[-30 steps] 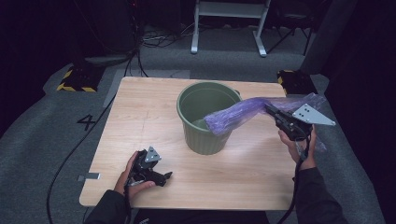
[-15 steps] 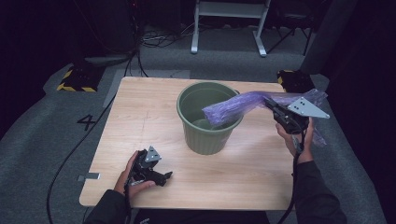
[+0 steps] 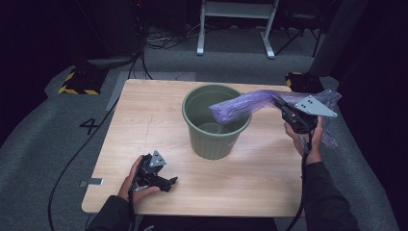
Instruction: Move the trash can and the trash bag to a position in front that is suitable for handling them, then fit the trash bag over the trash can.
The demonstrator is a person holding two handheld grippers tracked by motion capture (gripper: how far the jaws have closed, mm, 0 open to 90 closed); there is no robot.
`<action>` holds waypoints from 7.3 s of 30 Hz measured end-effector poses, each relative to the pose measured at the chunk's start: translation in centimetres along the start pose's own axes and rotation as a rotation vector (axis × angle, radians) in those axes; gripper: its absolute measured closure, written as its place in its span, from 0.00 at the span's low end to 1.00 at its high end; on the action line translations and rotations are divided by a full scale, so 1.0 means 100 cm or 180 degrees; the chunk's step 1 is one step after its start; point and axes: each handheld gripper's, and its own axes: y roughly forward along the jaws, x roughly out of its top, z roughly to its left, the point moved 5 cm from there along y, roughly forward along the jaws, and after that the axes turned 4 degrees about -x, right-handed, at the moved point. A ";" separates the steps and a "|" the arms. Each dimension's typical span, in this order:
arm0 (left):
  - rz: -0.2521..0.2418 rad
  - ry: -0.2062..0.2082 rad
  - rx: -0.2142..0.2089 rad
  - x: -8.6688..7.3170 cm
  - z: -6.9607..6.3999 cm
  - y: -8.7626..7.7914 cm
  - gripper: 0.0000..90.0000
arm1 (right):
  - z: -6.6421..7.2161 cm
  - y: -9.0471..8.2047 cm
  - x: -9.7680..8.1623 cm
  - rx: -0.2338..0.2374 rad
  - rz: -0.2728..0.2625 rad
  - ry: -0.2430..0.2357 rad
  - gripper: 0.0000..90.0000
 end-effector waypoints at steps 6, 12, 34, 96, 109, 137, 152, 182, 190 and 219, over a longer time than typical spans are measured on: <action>0.0002 0.0009 0.0000 0.000 0.000 0.000 0.00 | 0.002 0.005 0.001 -0.0019 0.0036 -0.0053 1.00; 0.0002 0.0012 -0.0003 0.000 0.000 0.000 0.00 | 0.004 0.009 0.003 -0.0041 0.0062 -0.0131 1.00; 0.0001 0.0015 -0.0007 0.000 0.000 0.000 0.00 | 0.018 0.019 0.003 -0.0067 0.0138 -0.0344 1.00; -0.1156 0.0294 0.0027 0.074 0.000 -0.093 0.17 | 0.035 0.012 0.007 -0.0149 0.0209 -0.0779 0.99; -0.1361 0.0395 0.0031 0.111 -0.009 -0.112 0.19 | 0.053 0.017 0.011 -0.0085 0.0210 -0.0946 0.98; -0.1298 0.0759 -0.0190 0.201 -0.043 -0.090 0.21 | 0.079 0.012 0.023 0.0066 0.0136 -0.1192 0.98; -0.1085 0.0928 -0.0197 0.224 -0.058 -0.067 0.22 | 0.093 0.005 0.033 0.0195 0.0054 -0.1310 0.98; -0.1105 0.1155 -0.0072 0.233 -0.060 -0.053 0.99 | 0.123 -0.008 0.040 0.0526 -0.0059 -0.1440 0.94; -0.1115 0.1126 -0.0319 0.235 -0.067 -0.053 0.42 | 0.121 -0.005 0.041 0.0511 -0.0042 -0.1443 0.96; -0.1084 0.1123 0.0118 0.234 -0.048 -0.050 0.99 | 0.109 -0.035 0.039 0.0653 -0.0034 -0.1213 0.46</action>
